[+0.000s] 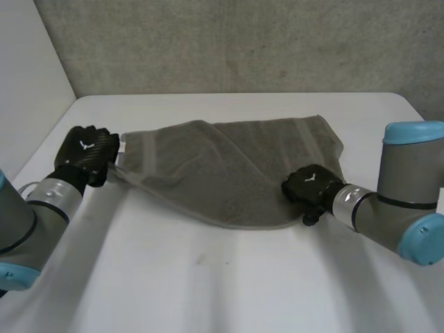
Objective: Fold the laundry
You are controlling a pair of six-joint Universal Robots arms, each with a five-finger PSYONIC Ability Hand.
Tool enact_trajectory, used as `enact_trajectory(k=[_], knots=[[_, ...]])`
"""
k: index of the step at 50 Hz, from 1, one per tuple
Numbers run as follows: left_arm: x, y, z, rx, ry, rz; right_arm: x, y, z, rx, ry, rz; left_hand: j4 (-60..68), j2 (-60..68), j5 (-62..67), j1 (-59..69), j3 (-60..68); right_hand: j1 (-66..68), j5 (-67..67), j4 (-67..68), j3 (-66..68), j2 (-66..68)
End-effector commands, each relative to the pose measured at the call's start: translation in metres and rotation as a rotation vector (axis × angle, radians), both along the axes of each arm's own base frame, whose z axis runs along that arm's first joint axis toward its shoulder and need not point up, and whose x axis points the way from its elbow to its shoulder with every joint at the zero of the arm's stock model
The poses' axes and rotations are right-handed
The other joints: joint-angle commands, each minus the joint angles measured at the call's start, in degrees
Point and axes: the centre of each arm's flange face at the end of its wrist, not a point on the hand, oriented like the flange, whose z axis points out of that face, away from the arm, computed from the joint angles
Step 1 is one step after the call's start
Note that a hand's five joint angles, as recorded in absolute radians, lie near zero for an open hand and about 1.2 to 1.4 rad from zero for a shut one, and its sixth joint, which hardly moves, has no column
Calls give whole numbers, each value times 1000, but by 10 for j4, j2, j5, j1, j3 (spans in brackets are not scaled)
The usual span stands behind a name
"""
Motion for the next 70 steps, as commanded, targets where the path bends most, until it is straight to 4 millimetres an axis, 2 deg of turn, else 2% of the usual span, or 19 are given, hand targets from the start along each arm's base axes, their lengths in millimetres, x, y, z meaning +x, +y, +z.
enact_trajectory(k=[1, 2, 4, 9, 14, 17, 23, 29, 36, 43, 51, 62, 68, 70], knots=[[17, -8, 16, -44, 13, 59, -28, -11, 14, 56, -202, -204, 102, 102, 106, 131, 103, 30, -29, -20, -21, -24], [17, -8, 16, -44, 13, 60, -28, -11, 14, 56, -203, -205, 102, 102, 106, 131, 103, 30, -29, -20, -21, -24], [25, -11, 23, -66, 19, 87, -41, -14, 18, 59, -259, -270, 102, 102, 106, 131, 103, 7, -53, -44, -45, -48], [31, -13, 30, -83, 25, 104, -53, -19, 16, 71, -303, -325, 102, 102, 106, 131, 103, -9, -68, -59, -60, -63], [30, -11, 32, -75, 48, 100, -52, -18, 6, 88, -304, -326, 102, 102, 106, 131, 103, -20, -80, -71, -72, -75], [27, -9, 31, -60, 77, 89, -48, -16, -9, 119, -289, -319, 102, 102, 106, 131, 103, -24, -83, -74, -75, -78], [26, -9, 31, -57, 84, 86, -43, -17, -18, 93, -287, -298, 102, 102, 106, 131, 103, -15, -75, -66, -67, -70], [28, -10, 31, -57, 84, 89, -43, -20, -16, 56, -282, -288, 102, 102, 106, 131, 103, 20, -39, -30, -31, -35], [30, -11, 31, -57, 83, 95, -48, -24, -11, -46, -170, -250, 102, 102, 106, 131, 103, 105, 46, 55, 54, 51], [28, -10, 31, -57, 84, 89, -51, -29, -17, -99, -74, -228, 102, 102, 106, 131, 103, 96, 37, 45, 44, 41], [29, -10, 31, -55, 85, 91, -52, -36, -28, -82, -64, -236, 102, 102, 106, 131, 103, 50, -9, 0, -1, -4], [30, -11, 30, -56, 83, 95, -55, -47, -29, -96, -69, -248, 102, 102, 106, 131, 103, 72, 13, 22, 21, 18], [30, -11, 30, -54, 83, 94, -54, -54, -32, -104, -69, -252, 102, 102, 106, 131, 103, 146, 87, 96, 95, 92], [30, -11, 29, -52, 84, 94, -54, -58, -34, -108, -68, -255, 102, 102, 106, 131, 103, 208, 149, 158, 157, 154]])
